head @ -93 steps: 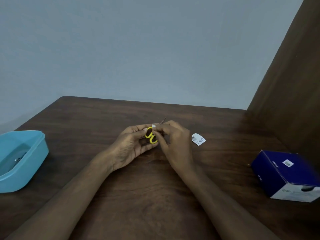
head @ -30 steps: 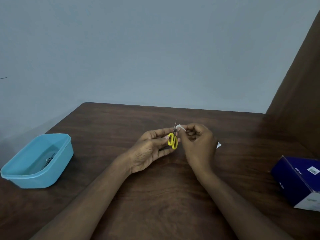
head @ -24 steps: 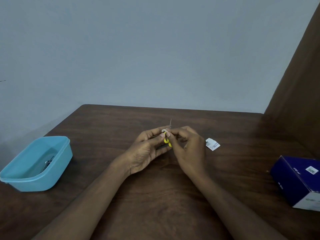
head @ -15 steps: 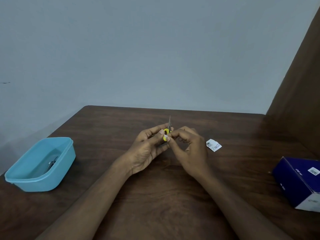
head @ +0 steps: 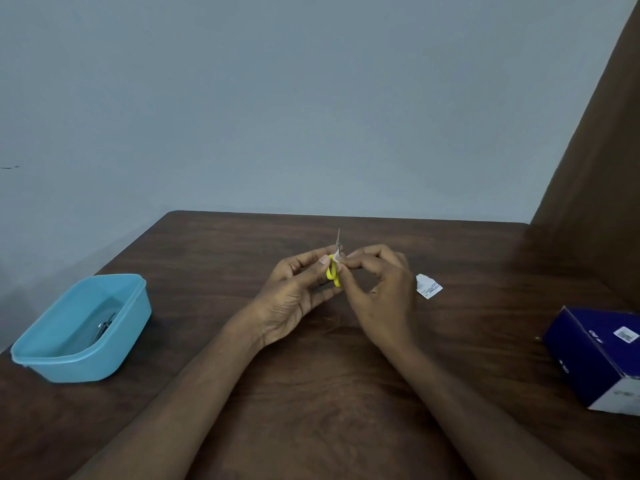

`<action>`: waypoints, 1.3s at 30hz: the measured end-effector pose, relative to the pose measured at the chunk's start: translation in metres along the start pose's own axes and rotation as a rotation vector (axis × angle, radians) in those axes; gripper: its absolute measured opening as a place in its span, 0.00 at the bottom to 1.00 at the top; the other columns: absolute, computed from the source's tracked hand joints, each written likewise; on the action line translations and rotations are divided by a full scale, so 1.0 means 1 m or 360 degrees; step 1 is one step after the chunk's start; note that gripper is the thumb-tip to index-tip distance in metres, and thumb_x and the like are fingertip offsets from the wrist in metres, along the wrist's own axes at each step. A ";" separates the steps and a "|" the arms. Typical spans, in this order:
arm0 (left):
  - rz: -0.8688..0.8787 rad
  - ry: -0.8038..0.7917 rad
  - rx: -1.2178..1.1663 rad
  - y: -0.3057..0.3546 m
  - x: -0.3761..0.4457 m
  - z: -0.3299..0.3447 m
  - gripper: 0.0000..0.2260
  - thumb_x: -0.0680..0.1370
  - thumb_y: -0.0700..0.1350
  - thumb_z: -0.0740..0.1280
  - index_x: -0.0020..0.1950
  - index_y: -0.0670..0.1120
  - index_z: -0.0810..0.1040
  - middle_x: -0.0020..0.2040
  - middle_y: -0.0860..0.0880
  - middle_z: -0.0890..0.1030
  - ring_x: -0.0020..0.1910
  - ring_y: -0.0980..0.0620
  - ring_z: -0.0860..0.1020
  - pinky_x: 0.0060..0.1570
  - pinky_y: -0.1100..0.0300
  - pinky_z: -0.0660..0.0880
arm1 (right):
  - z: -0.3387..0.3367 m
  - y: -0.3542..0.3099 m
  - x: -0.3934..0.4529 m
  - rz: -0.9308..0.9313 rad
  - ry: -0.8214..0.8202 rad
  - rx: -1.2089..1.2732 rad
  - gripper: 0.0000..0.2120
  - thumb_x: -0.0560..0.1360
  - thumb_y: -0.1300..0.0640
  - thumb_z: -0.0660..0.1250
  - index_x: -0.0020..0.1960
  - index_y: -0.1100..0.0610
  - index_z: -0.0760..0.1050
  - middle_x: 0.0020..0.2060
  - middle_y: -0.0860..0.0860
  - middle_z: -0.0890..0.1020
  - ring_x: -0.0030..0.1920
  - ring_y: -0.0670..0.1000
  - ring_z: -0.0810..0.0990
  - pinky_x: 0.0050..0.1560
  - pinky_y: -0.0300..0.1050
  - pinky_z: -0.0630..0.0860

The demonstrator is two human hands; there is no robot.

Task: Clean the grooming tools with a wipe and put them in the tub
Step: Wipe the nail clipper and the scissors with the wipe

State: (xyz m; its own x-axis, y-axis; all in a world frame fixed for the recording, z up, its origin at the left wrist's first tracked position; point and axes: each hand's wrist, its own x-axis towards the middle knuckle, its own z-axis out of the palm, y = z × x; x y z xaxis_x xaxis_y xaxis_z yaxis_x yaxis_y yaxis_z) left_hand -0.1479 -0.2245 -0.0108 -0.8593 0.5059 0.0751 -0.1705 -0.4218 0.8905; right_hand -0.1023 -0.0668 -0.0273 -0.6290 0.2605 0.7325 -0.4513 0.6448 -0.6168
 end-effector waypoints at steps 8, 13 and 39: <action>0.0007 0.0092 -0.0042 -0.005 0.005 -0.004 0.22 0.81 0.28 0.66 0.74 0.38 0.75 0.63 0.42 0.84 0.58 0.49 0.86 0.57 0.56 0.84 | 0.006 0.008 0.000 0.0663 -0.0015 0.0464 0.01 0.77 0.54 0.77 0.47 0.50 0.86 0.52 0.43 0.87 0.41 0.48 0.89 0.44 0.60 0.86; 0.0165 0.0132 0.0188 -0.010 0.004 -0.005 0.20 0.80 0.29 0.69 0.72 0.41 0.79 0.66 0.44 0.84 0.67 0.49 0.82 0.60 0.56 0.83 | 0.006 0.007 -0.001 0.0809 -0.0185 0.0700 0.02 0.77 0.58 0.79 0.46 0.54 0.87 0.44 0.49 0.90 0.43 0.51 0.90 0.51 0.65 0.86; 0.0120 0.0180 0.0920 -0.016 -0.001 -0.007 0.06 0.81 0.40 0.73 0.53 0.37 0.86 0.42 0.41 0.84 0.42 0.54 0.85 0.40 0.64 0.82 | -0.022 0.024 0.019 -0.0481 0.0048 -0.0416 0.04 0.76 0.58 0.78 0.47 0.50 0.87 0.47 0.42 0.85 0.49 0.51 0.79 0.51 0.49 0.74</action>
State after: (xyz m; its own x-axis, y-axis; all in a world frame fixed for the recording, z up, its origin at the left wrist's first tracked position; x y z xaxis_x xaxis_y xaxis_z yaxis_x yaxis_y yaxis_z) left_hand -0.1480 -0.2236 -0.0280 -0.9103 0.3937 0.1279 0.1562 0.0406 0.9869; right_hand -0.1113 -0.0303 -0.0222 -0.4722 0.0495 0.8801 -0.4343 0.8558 -0.2811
